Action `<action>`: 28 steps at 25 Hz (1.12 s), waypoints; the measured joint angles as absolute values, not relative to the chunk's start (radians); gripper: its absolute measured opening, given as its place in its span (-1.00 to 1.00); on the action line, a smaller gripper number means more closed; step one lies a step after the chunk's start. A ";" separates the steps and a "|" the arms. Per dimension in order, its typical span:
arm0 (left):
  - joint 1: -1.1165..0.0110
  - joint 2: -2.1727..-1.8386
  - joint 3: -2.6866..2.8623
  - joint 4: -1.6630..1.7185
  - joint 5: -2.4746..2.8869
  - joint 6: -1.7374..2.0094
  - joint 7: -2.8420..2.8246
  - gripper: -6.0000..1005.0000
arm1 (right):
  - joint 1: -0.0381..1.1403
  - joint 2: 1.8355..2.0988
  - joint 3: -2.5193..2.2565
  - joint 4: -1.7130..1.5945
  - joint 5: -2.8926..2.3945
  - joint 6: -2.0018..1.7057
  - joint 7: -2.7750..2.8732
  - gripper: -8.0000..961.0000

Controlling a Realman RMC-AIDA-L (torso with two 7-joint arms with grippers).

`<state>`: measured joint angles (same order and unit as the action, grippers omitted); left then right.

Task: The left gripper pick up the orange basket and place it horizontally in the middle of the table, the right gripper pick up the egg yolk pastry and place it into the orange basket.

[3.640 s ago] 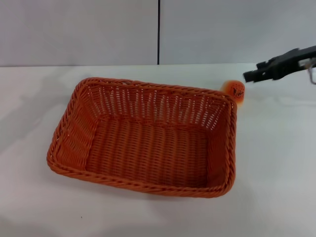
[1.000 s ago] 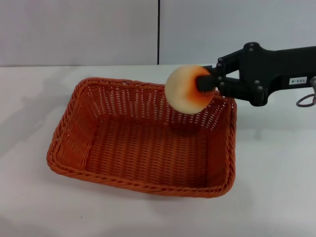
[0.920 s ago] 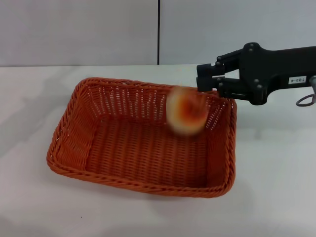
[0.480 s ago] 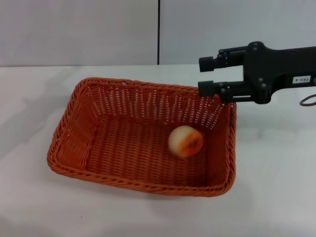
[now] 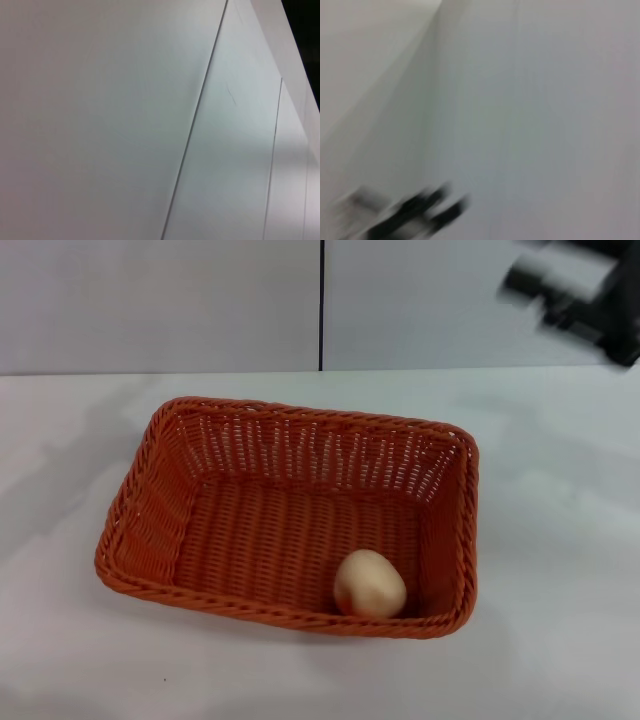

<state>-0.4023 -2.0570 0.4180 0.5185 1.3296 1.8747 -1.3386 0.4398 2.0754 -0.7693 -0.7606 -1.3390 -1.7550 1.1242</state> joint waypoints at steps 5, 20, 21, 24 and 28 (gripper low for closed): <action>-0.396 -2.057 0.411 0.520 1.327 1.869 -1.327 0.32 | 0.401 2.073 -0.674 -0.486 -1.045 -1.752 0.819 0.20; -0.365 -2.062 0.160 0.298 1.320 1.866 -0.876 0.32 | 0.378 2.076 -0.514 -0.180 -0.736 -1.750 0.571 0.20; -0.365 -2.062 0.160 0.298 1.320 1.866 -0.876 0.32 | 0.378 2.076 -0.514 -0.180 -0.736 -1.750 0.571 0.20; -0.361 -2.063 0.115 0.233 1.320 1.867 -0.761 0.32 | 0.381 2.076 -0.512 -0.163 -0.735 -1.750 0.571 0.20; -0.359 -2.063 0.099 0.189 1.320 1.863 -0.682 0.32 | 0.388 2.075 -0.510 -0.147 -0.730 -1.745 0.570 0.20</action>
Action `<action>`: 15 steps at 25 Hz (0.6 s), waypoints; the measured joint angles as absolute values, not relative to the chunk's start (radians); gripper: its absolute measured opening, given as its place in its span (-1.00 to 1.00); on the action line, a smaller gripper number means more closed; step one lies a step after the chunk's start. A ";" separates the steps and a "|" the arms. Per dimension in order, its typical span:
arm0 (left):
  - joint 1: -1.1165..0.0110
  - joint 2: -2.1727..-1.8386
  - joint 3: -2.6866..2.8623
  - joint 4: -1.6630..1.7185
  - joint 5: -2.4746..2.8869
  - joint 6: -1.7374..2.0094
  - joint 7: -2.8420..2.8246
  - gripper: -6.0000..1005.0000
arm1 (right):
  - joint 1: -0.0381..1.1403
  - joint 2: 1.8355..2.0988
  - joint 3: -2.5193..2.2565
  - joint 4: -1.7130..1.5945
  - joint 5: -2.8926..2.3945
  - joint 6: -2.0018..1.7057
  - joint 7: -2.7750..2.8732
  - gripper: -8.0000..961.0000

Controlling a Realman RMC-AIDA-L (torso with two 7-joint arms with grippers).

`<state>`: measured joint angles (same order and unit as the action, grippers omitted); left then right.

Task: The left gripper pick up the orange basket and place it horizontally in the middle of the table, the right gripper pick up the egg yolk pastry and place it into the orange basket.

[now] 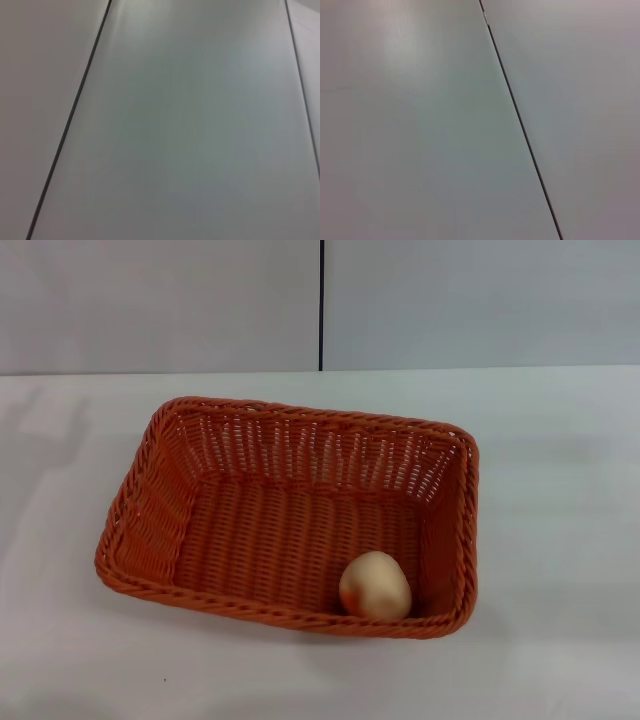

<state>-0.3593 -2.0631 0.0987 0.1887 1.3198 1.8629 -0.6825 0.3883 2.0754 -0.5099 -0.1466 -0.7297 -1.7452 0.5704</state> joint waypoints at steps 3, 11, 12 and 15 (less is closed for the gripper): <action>-0.364 -2.063 0.098 0.185 1.320 1.860 -0.674 0.32 | 0.393 2.075 -0.509 -0.136 -0.727 -1.739 0.570 0.20; -0.390 -2.060 0.097 0.184 1.320 1.859 -0.675 0.32 | 0.397 2.075 -0.509 -0.124 -0.725 -1.727 0.571 0.20; -0.393 -2.061 0.099 0.184 1.320 1.857 -0.674 0.32 | 0.397 2.075 -0.509 -0.119 -0.724 -1.727 0.572 0.20; -0.394 -2.061 0.100 0.183 1.321 1.853 -0.674 0.32 | 0.398 2.075 -0.509 -0.116 -0.724 -1.725 0.573 0.20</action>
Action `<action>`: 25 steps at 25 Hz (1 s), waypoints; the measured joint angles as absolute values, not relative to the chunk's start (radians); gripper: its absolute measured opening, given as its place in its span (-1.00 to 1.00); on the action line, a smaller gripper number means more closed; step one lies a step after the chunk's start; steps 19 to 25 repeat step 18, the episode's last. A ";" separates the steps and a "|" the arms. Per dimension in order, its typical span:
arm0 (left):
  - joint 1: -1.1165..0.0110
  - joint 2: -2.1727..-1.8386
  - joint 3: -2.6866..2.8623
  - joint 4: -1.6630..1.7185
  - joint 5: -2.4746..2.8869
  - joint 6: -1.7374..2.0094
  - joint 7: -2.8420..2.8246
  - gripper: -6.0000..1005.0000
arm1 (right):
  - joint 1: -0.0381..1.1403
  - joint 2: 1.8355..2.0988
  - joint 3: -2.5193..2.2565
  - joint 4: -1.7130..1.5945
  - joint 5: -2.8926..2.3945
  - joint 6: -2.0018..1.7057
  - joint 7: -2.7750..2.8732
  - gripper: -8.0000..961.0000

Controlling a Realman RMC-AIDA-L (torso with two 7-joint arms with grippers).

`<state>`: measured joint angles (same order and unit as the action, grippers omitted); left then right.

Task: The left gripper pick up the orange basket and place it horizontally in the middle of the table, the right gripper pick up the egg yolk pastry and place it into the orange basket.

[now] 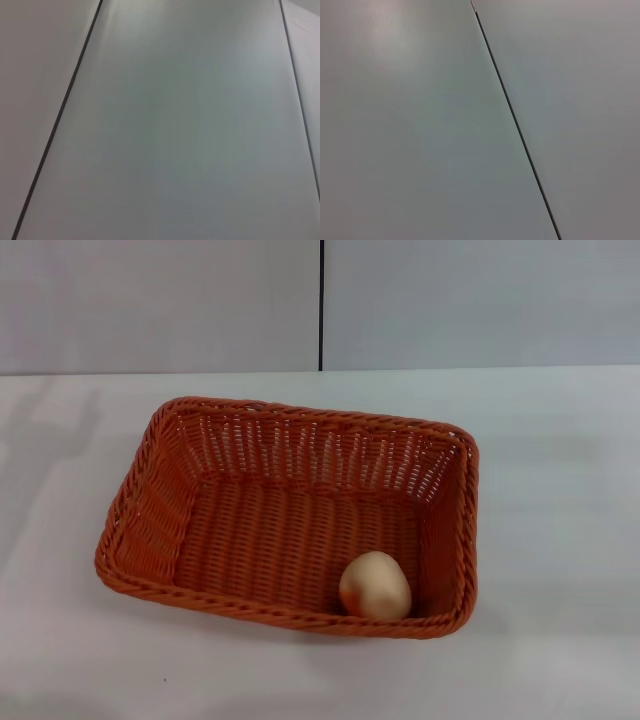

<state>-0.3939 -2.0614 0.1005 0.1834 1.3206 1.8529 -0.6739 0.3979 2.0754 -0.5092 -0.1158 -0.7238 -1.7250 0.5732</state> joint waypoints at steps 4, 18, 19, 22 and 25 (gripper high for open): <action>-0.394 -2.062 0.103 0.183 1.321 1.851 -0.672 0.32 | 0.400 2.075 -0.509 -0.114 -0.724 -1.724 0.575 0.20; -0.401 -2.063 0.104 0.170 1.324 1.844 -0.659 0.32 | 0.422 2.077 -0.509 -0.098 -0.724 -1.709 0.575 0.20; -0.401 -2.063 0.104 0.170 1.324 1.844 -0.659 0.32 | 0.422 2.077 -0.509 -0.098 -0.724 -1.709 0.575 0.20; -0.401 -2.063 0.104 0.170 1.324 1.844 -0.659 0.32 | 0.422 2.077 -0.509 -0.098 -0.724 -1.709 0.575 0.20; -0.401 -2.063 0.104 0.170 1.324 1.844 -0.659 0.32 | 0.422 2.077 -0.509 -0.098 -0.724 -1.709 0.575 0.20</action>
